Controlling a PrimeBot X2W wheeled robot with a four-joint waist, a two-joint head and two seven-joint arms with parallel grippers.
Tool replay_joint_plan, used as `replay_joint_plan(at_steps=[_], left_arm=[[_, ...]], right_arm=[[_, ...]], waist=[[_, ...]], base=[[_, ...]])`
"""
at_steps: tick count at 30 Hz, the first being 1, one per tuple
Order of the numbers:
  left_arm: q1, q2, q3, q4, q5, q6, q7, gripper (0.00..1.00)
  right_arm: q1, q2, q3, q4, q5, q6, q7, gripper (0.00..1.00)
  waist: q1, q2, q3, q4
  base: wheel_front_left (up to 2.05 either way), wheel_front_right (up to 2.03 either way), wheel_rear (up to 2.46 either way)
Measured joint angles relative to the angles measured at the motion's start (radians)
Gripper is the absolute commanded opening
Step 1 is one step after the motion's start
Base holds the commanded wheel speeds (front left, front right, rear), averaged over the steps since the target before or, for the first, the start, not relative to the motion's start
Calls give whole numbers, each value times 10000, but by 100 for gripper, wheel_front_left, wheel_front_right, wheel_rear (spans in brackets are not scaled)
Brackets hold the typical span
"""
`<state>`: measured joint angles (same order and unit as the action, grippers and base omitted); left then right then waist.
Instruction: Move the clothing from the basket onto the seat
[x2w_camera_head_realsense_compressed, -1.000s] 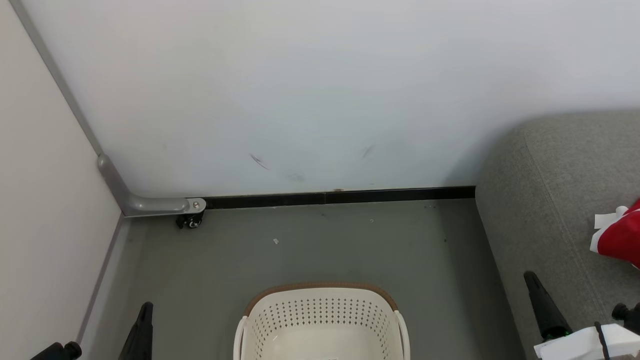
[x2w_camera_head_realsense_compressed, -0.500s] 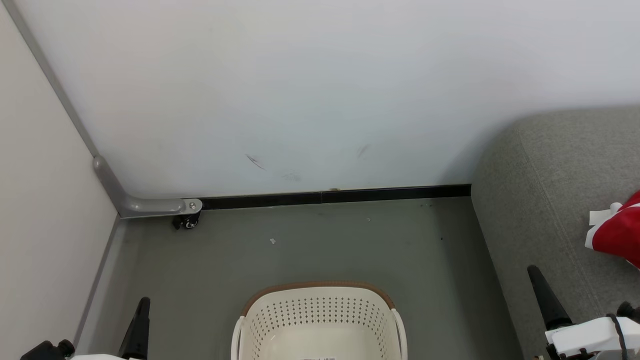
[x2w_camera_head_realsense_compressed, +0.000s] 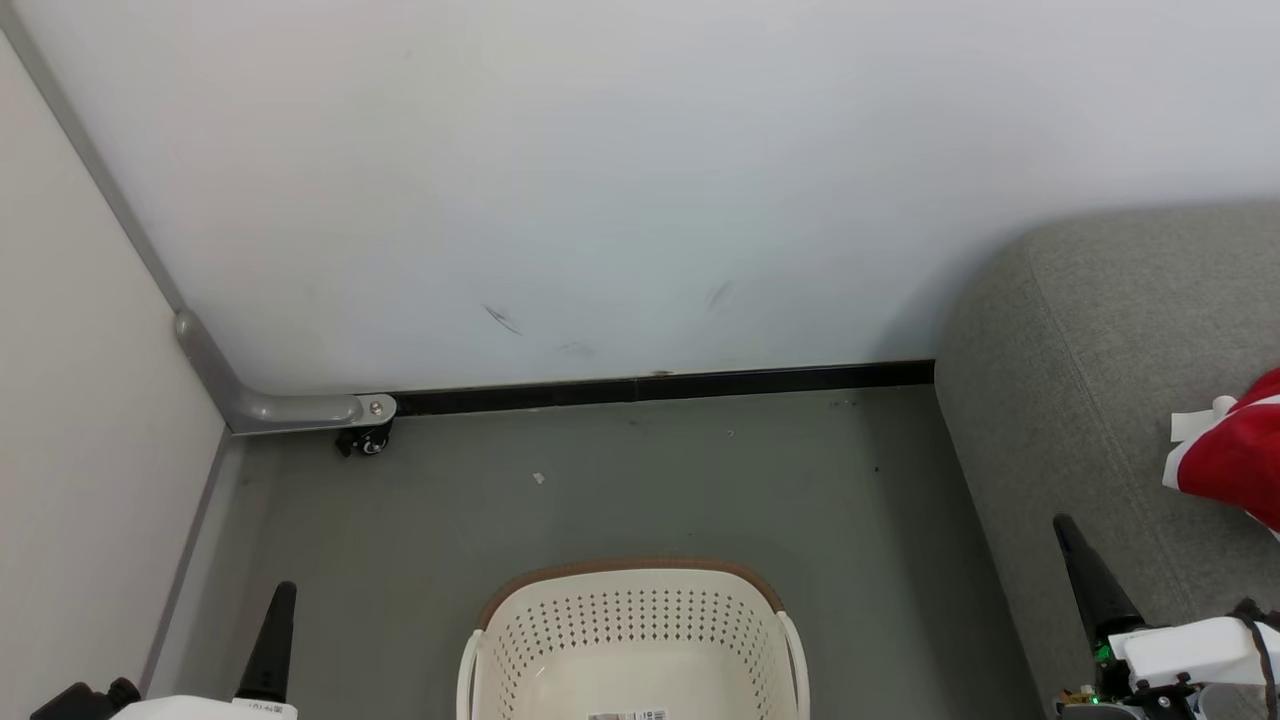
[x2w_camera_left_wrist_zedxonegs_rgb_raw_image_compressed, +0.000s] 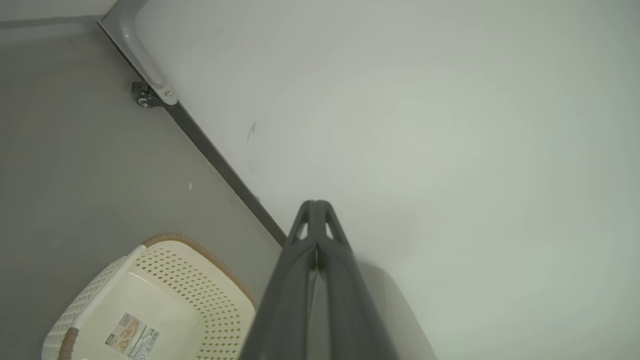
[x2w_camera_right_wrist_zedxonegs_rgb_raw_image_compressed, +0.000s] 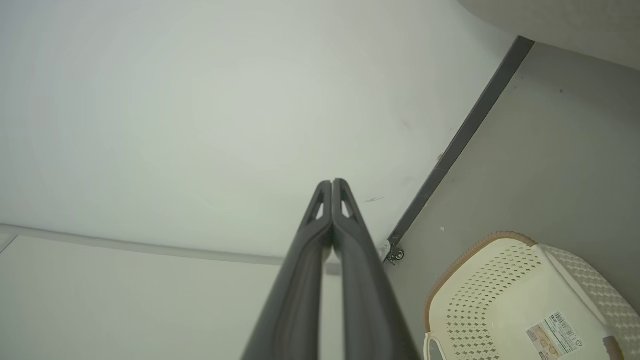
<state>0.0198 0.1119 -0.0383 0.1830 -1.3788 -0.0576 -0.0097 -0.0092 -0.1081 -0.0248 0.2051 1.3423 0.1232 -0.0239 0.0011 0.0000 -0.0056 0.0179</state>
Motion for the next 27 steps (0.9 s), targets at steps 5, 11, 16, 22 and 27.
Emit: replay_joint_plan(at_steps=[5, 11, 16, 22, 27], left_arm=[[-174, -119, 117, 150, -560, -125, 117, 0], [-293, -180, 290, 339, -1262, -257, 351, 0], [-407, -244, 384, 447, -1666, -345, 487, 0], [-573, -355, 552, 623, -2357, -520, 639, 0], [-645, -422, 612, 736, -2679, -558, 713, 0]], right_arm=[[-8, 46, -71, 104, 665, -2, 167, 0], [-220, 88, -184, 257, 1452, 0, 332, 0], [-235, 119, -232, 339, 2002, 0, 435, 0], [-417, 153, -297, 433, 2792, 0, 639, 0], [-424, 176, -320, 535, 3137, 0, 723, 0]], waist=[[-2, 0, 23, -40], [-4, 0, 46, -87], [-5, 0, 60, -119], [-5, 0, 79, -166], [-6, 0, 85, -181]], base=[[0, 0, 0], [0, 0, 0], [0, 0, 0], [0, 0, 0], [0, 0, 0]])
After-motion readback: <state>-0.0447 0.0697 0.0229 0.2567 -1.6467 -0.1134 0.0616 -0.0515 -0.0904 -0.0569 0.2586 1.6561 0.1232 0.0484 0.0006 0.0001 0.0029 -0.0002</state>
